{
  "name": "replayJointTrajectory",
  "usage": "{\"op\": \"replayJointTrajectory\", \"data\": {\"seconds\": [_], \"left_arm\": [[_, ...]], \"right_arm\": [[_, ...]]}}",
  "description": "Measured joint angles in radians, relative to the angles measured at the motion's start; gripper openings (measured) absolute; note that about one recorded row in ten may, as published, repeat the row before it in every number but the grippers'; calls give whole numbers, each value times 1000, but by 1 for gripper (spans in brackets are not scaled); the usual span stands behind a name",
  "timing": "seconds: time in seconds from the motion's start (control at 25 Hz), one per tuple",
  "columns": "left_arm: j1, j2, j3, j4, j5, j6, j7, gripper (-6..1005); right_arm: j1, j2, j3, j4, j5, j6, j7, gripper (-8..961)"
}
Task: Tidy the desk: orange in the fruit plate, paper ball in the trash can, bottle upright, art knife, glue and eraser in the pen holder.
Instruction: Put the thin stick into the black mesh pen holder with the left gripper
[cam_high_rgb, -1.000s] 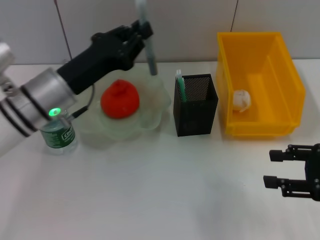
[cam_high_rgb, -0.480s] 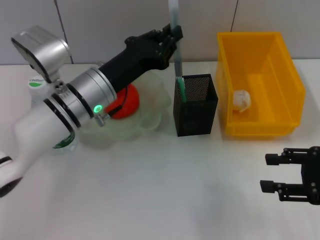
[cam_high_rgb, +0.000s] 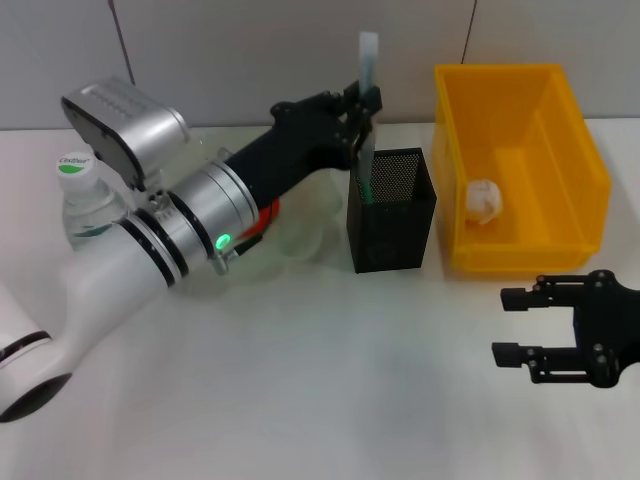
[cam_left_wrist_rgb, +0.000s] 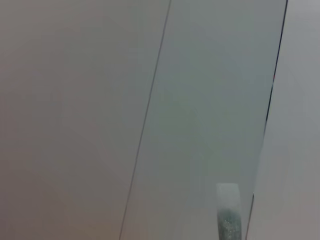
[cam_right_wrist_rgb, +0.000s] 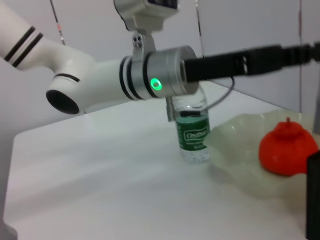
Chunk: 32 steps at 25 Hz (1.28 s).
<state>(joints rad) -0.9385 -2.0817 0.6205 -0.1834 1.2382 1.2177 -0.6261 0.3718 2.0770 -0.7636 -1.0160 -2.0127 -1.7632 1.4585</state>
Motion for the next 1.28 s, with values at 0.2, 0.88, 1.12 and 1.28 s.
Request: {"op": "replayJointTrajectory", "data": {"seconds": [0.2, 0.88, 1.12, 1.28], "left_arm": [[6, 0, -204, -41, 199, -49, 77, 189], [19, 0, -531, -75, 489, -195, 101, 225], [21, 0, -569, -78, 489, -210, 124, 238], [21, 0, -572, -78, 491, -215, 125, 246]], "right_arm": [[18, 0, -28, 4, 0, 6, 4, 674], [26, 0, -57, 7, 0, 4, -1, 674], [35, 0, -57, 20, -5, 3, -4, 675], [37, 0, -57, 21, -8, 4, -4, 675]]}}
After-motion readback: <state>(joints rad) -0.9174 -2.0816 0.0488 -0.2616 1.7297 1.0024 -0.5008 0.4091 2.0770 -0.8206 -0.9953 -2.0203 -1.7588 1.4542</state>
